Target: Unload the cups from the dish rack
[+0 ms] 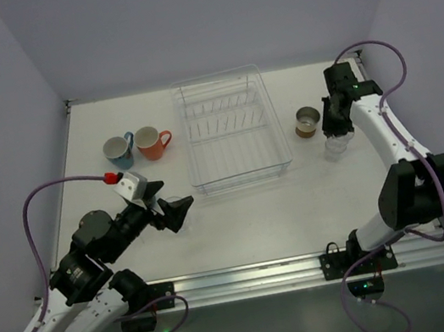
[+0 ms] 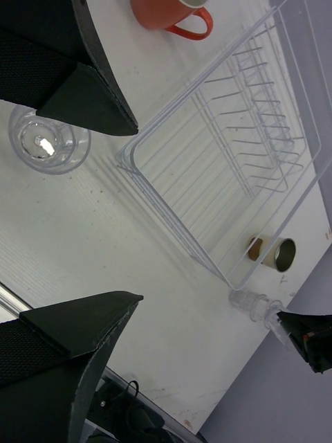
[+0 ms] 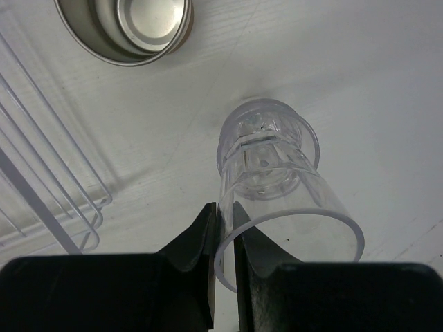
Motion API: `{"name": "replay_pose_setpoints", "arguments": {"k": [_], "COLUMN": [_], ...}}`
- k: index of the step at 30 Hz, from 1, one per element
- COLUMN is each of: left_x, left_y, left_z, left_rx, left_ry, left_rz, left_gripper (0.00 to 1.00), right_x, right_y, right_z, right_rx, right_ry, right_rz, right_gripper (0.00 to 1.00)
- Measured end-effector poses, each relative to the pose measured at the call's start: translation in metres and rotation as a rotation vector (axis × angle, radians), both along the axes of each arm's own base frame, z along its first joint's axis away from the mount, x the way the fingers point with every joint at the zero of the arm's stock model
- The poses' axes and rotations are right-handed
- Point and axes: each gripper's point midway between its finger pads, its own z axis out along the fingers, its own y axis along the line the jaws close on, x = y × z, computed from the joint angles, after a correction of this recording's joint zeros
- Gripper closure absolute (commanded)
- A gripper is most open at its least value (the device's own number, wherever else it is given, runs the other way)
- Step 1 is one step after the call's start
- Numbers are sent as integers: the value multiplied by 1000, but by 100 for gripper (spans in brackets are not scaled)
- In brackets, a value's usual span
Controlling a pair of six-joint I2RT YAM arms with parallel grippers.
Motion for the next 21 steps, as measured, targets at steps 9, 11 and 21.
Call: {"name": "replay_pose_setpoints", "arguments": {"k": [9, 11, 21], "left_x": [1, 1, 4], "left_y": [1, 1, 2], "left_z": [-1, -1, -3], "left_rx": [1, 2, 9], "left_ry": [0, 0, 6], "left_rz": [9, 10, 22], "left_gripper": [0, 0, 0], "right_x": [1, 2, 10], "right_y": [-1, -1, -5], "right_z": [-9, -9, 5], "right_rx": [-6, -8, -30], "right_ry": [31, 31, -13], "right_rz": [2, 4, -3], "right_gripper": [81, 63, 31]}}
